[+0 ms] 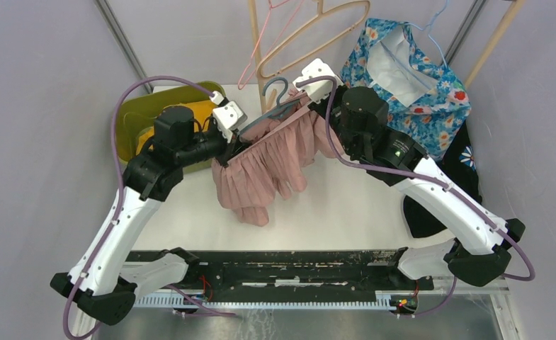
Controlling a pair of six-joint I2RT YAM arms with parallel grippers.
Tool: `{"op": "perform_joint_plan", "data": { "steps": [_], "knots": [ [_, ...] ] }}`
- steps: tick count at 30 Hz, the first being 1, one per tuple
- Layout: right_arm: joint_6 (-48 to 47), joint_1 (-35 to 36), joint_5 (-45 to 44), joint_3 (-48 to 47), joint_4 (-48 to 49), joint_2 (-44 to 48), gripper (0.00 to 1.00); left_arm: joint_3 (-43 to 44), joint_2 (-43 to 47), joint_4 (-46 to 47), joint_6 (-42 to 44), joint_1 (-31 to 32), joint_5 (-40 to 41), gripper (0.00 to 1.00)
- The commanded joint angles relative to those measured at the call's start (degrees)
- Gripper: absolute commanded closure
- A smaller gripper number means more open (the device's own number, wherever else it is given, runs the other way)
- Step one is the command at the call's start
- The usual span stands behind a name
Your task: Remove the skirt from the hanger
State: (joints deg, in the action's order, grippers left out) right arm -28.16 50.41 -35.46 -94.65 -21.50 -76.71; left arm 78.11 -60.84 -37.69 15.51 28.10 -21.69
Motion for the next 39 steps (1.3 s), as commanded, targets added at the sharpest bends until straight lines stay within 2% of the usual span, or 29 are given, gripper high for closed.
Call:
{"op": "perform_joint_plan", "data": {
  "steps": [1,10,11,13,17,19,22,29,33,36,39],
  "knots": [
    [-4.1,-5.6,-6.1,-0.5,6.1,3.5,0.98,0.6,5.8,-6.0,6.2,-0.3,-3.9,0.97],
    [-0.2,-6.3,-3.0,-7.2,4.6,0.2,0.97,-4.1,3.7,-3.5,3.8,-0.2,-2.6,0.97],
    [0.5,-6.3,-2.5,-7.8,3.4,0.0,0.93,-4.4,3.6,-2.5,3.7,-0.2,-1.9,0.97],
    [1.8,-6.2,0.5,-8.2,1.2,0.2,0.77,-4.4,3.3,-0.6,3.2,-0.2,-0.5,0.97],
    [5.6,-6.2,5.7,-8.0,-2.6,1.8,0.52,-2.1,1.9,1.0,3.4,-0.2,0.2,0.97],
    [6.2,-6.2,6.6,-8.0,-4.7,2.5,0.46,-0.9,1.5,1.5,3.4,-0.2,0.8,0.97],
    [4.7,-6.2,5.2,-5.8,-5.1,4.5,0.42,0.4,1.3,1.8,3.9,-0.2,2.2,0.97],
    [3.5,-6.2,5.1,-2.0,-2.7,9.6,0.4,0.9,0.0,0.6,5.0,-0.2,4.9,0.97],
    [4.1,-6.2,10.1,-2.9,-2.3,10.9,0.38,0.8,-0.8,0.8,4.8,-0.2,4.2,0.97],
    [7.3,-6.2,14.4,-5.7,-1.9,11.0,0.36,1.0,-1.6,0.8,4.7,-0.2,4.6,0.97],
    [6.6,-6.2,18.3,-10.2,-4.7,8.8,0.34,0.7,-2.1,1.6,4.5,-0.2,4.1,0.97]
  ]
}}
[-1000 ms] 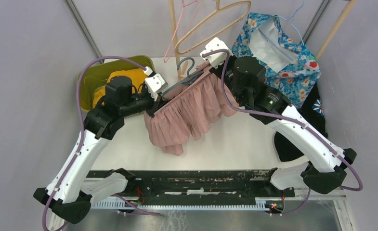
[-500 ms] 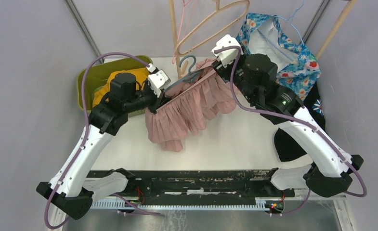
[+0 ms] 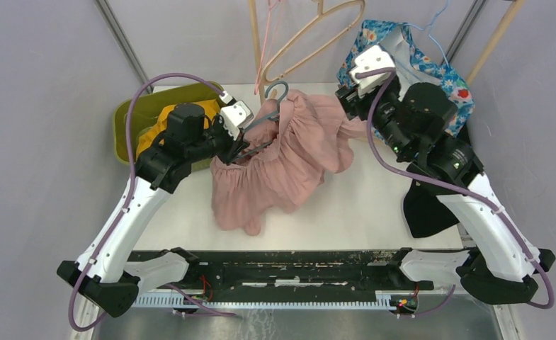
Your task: Remove the skirt from the hanger
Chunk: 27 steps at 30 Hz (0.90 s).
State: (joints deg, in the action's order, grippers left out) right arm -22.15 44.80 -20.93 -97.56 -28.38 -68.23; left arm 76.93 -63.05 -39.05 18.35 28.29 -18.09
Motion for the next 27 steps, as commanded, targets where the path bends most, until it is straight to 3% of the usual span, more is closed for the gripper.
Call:
{"op": "perform_joint_plan", "data": {
  "steps": [1,4,9,20,27],
  "knots": [
    [0.7,-0.6,5.7,-8.9,1.0,-0.4,0.33,1.7,-0.1,3.4,1.5,-0.4,0.2,0.97],
    [2.7,-0.6,7.0,-9.6,0.1,-1.6,0.33,1.8,-0.5,4.2,1.6,-0.4,-0.6,0.97],
    [3.3,-0.7,4.2,-2.7,0.5,-2.0,0.34,3.8,-0.6,3.0,2.5,-0.4,-0.7,0.97],
    [11.3,-0.7,16.4,-0.9,-4.6,-7.3,0.36,5.1,1.3,1.7,2.6,-0.4,-2.5,0.97],
    [11.5,-0.7,16.4,0.0,-4.5,-7.4,0.36,4.6,1.7,1.7,2.5,-0.4,-2.4,0.97]
  ]
}}
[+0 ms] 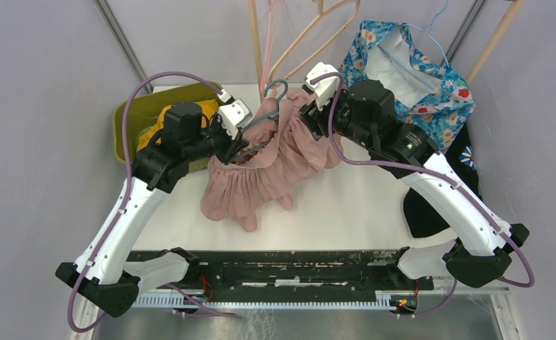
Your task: Remove the skirt from the hanger
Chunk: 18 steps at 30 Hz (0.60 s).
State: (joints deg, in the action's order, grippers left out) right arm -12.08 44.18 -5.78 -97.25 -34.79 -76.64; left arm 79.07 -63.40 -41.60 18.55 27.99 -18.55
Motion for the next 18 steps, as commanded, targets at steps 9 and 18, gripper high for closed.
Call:
{"op": "perform_joint_plan", "data": {
  "steps": [9,18],
  "knots": [
    [1.6,-0.1,0.6,2.5,4.0,-1.5,0.42,2.4,4.3,3.9,2.3,-0.1,-7.2,0.97],
    [0.3,-0.1,-7.3,1.3,4.5,-0.8,0.99,-1.6,4.9,4.1,2.9,-0.1,-5.8,0.97]
  ]
}}
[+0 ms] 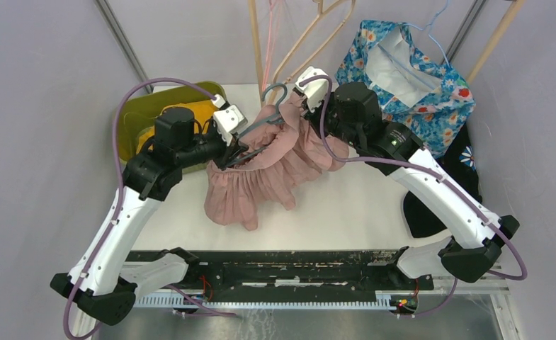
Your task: Remove the skirt from the hanger
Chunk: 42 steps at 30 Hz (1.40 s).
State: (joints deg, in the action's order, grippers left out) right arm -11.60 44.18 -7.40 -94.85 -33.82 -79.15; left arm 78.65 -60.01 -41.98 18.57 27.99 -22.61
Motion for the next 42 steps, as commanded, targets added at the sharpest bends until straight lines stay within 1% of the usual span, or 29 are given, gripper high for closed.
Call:
{"op": "perform_joint_plan", "data": {
  "steps": [1,7,10,13,16,22,27,32,37,42],
  "knots": [
    [-0.4,-0.1,-6.5,-1.3,3.5,2.3,0.99,-2.1,1.3,4.7,3.0,-0.1,-1.6,0.97],
    [-5.3,-0.2,-12.3,-4.6,1.9,5.3,0.99,-7.2,-1.0,5.0,4.4,-0.1,-0.2,0.97],
    [-10.4,-0.4,-16.2,-4.2,3.1,5.9,0.99,-7.5,-1.3,5.1,4.4,-0.1,-0.9,0.97],
    [-14.4,-1.5,-19.2,-1.6,5.7,6.5,0.99,-6.8,-0.5,4.1,4.5,-0.1,-0.7,0.97],
    [-17.0,-3.3,-20.3,1.7,7.8,6.9,0.99,-6.3,1.3,2.5,4.8,-0.1,0.0,0.97],
    [-17.3,-7.8,-20.0,7.9,10.0,7.4,0.99,-5.8,5.0,-1.8,5.6,-0.1,-0.3,0.97],
    [-19.0,-10.5,-20.9,10.9,11.9,8.5,0.99,-5.9,8.3,-4.0,6.3,-0.1,3.9,0.97],
    [-21.6,-12.4,-21.9,12.7,13.8,9.3,0.99,-6.3,9.7,-6.0,8.0,-0.1,7.4,0.97],
    [-23.1,-13.7,-23.1,12.5,15.9,8.5,0.99,-5.7,10.9,-6.2,6.7,-0.1,4.3,0.97],
    [-20.2,-14.0,-21.8,7.1,15.0,3.8,0.98,-4.7,12.1,-2.1,3.7,-0.1,-0.8,0.97]
  ]
}}
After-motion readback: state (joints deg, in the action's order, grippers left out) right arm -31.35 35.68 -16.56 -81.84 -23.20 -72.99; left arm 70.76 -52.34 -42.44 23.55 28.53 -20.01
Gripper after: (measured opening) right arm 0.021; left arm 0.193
